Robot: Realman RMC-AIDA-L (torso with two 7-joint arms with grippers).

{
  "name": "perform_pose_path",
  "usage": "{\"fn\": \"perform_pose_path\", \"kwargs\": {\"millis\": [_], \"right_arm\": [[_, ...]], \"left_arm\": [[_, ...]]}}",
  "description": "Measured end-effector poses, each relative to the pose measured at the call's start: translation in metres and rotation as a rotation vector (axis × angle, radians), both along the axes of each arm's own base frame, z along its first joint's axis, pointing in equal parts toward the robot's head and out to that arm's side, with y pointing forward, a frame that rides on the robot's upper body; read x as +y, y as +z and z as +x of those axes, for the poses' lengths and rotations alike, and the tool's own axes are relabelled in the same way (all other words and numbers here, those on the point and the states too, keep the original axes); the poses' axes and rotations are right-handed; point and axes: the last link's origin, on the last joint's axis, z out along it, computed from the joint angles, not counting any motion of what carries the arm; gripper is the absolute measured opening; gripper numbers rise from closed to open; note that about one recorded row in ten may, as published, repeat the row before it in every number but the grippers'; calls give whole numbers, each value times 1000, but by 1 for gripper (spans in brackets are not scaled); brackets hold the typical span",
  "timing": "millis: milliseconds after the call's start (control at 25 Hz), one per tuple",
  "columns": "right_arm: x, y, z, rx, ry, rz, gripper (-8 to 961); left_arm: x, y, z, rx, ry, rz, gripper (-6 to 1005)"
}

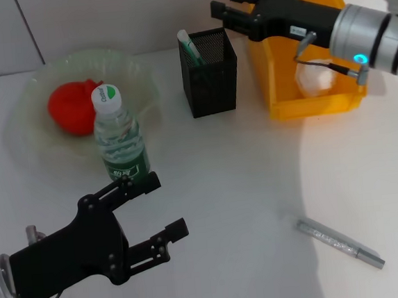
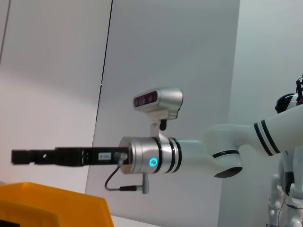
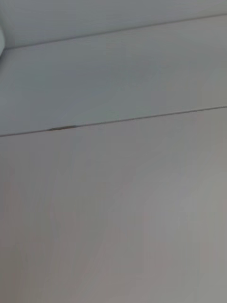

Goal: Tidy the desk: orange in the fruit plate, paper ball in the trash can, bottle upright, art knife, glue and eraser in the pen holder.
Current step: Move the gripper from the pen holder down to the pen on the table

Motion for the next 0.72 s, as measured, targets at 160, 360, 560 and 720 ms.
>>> {"fn": "perform_pose_path", "kwargs": {"millis": [160, 360, 560, 720], "right_arm": [[-23, 29, 12, 33, 30, -14, 455], [-57, 48, 30, 67, 53, -69, 596], [-83, 58, 48, 97, -12, -200, 790], [-91, 69, 42, -11, -42, -364, 836]], "left_arm": [[2, 6, -3, -5, 33, -32, 770], [3, 13, -8, -14, 55, 7, 769], [4, 15, -13, 41, 8, 51, 740], [5, 16, -13, 49, -3, 69, 630]]}}
